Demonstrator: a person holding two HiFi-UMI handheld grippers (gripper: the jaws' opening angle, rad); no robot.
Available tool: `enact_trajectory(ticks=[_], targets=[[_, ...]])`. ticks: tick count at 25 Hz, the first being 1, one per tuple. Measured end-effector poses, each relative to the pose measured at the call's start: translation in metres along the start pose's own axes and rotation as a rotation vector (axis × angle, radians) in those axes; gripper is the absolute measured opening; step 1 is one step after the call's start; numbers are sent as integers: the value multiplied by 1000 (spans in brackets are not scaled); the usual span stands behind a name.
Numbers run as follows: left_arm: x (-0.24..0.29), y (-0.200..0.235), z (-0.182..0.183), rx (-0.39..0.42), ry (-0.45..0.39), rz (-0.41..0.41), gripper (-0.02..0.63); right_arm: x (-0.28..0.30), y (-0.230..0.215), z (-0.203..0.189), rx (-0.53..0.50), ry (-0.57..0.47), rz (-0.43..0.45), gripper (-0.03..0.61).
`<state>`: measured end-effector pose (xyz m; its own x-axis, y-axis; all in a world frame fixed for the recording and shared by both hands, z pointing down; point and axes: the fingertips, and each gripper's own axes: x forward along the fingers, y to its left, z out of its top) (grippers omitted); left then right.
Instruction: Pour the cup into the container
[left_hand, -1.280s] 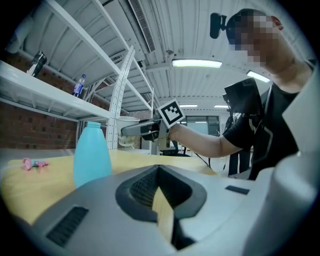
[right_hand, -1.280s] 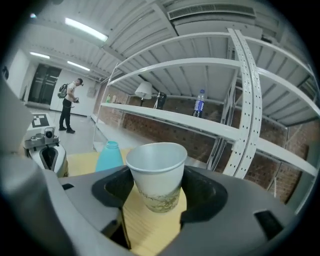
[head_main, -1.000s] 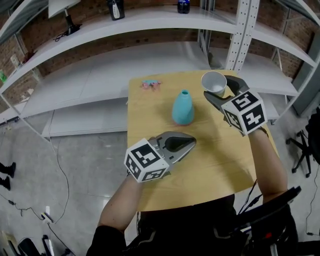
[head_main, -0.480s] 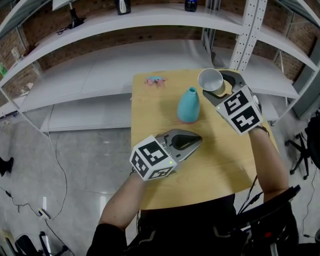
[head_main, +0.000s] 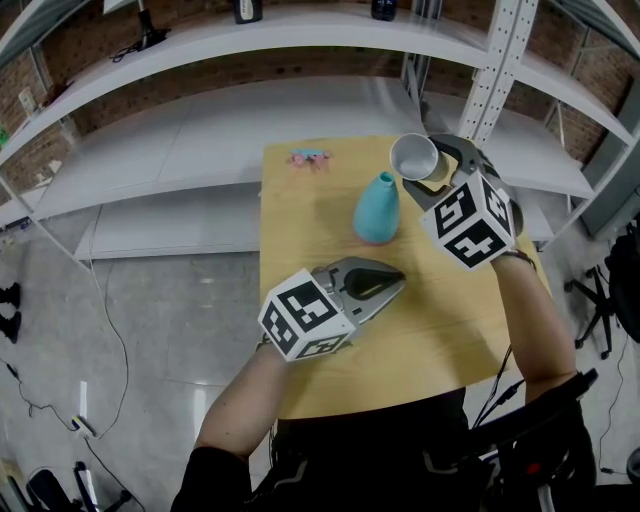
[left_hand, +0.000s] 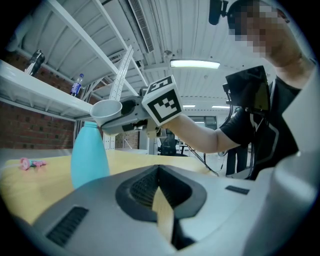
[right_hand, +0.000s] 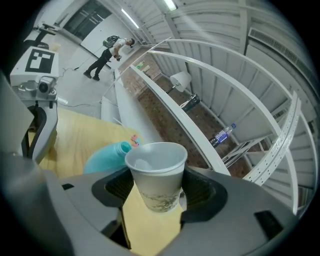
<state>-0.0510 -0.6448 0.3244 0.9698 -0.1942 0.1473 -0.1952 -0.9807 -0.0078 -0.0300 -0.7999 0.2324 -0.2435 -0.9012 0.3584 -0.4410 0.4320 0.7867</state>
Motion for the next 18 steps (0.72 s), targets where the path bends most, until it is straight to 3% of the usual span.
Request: enact_trajectory(ticks=[18], targets=[[0,-3,0,3,0,-12,2,3,0,4,-158,53,-68,304]])
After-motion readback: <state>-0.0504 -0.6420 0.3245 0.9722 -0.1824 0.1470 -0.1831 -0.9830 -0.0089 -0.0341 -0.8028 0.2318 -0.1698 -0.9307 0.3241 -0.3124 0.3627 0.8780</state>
